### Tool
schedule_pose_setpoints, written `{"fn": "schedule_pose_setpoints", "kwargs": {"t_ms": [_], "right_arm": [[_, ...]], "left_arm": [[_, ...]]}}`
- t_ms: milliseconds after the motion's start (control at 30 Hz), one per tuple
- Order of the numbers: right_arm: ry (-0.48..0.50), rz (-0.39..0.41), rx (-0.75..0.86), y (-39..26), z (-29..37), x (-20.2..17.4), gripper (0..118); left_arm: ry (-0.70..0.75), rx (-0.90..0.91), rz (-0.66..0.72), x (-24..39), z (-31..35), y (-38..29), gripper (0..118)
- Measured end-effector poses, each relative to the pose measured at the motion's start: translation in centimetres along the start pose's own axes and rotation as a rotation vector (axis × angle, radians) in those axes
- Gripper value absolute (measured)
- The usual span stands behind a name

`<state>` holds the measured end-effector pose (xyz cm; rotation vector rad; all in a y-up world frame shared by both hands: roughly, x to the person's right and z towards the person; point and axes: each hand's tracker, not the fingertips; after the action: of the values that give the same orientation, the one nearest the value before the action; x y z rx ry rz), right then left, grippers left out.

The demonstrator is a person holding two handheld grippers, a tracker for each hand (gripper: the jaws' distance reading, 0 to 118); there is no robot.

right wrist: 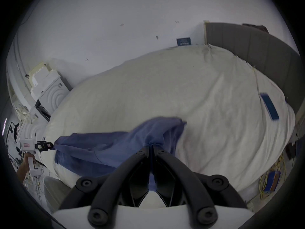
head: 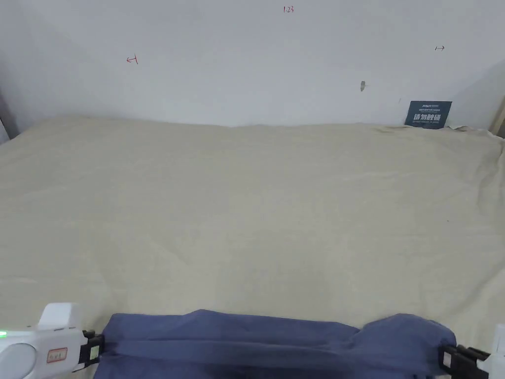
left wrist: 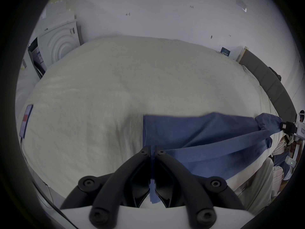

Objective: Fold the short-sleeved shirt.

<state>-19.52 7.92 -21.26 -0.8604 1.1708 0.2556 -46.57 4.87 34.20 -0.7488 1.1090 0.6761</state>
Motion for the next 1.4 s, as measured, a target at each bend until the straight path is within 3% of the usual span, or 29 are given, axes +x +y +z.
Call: {"fn": "schedule_pose_setpoints", "kwargs": {"t_ms": [233, 567, 633, 667, 700, 767, 800, 867, 1267, 1400], "right_arm": [[-0.077, -0.058, -0.088, -4.0, -3.3, 2.1, 3], [-0.104, -0.060, -0.133, -4.7, -5.0, 3.4, 4], [-0.097, -0.069, -0.119, -4.2, -4.0, 3.1, 8], [-0.105, -0.065, -0.101, -3.7, -3.4, 2.9, 19], [-0.109, -0.050, -0.078, -3.1, -2.8, 2.7, 44], [-0.104, -0.024, -0.004, -1.9, -1.3, 2.1, 81], [-0.105, -0.017, 0.033, -1.2, -0.6, 1.8, 98], [-0.112, 0.010, 0.119, 0.7, 1.2, 1.1, 105], [-0.121, 0.154, 0.549, 7.4, 8.2, -6.8, 111], [-0.148, 0.184, 0.677, 8.0, 9.1, -9.4, 110]], "left_arm": [[0.038, -0.072, -0.006, 0.1, -2.5, -2.7, 1], [0.042, -0.077, 0.012, 0.7, -1.6, -2.6, 3], [0.041, -0.070, 0.026, 0.7, -1.0, -2.3, 21], [0.041, -0.065, 0.030, 0.8, -0.5, -2.0, 37], [0.046, -0.057, 0.030, 0.3, -1.1, -2.1, 68], [0.054, -0.021, 0.033, 0.3, -0.4, -1.5, 112], [0.059, 0.013, 0.031, 0.3, 0.1, -1.1, 118], [0.061, 0.100, 0.033, 0.6, 2.2, 0.5, 118], [0.008, 0.522, -0.014, 4.3, 9.5, 7.1, 118], [0.022, 0.687, -0.056, 6.9, 11.8, 7.9, 106]]}}
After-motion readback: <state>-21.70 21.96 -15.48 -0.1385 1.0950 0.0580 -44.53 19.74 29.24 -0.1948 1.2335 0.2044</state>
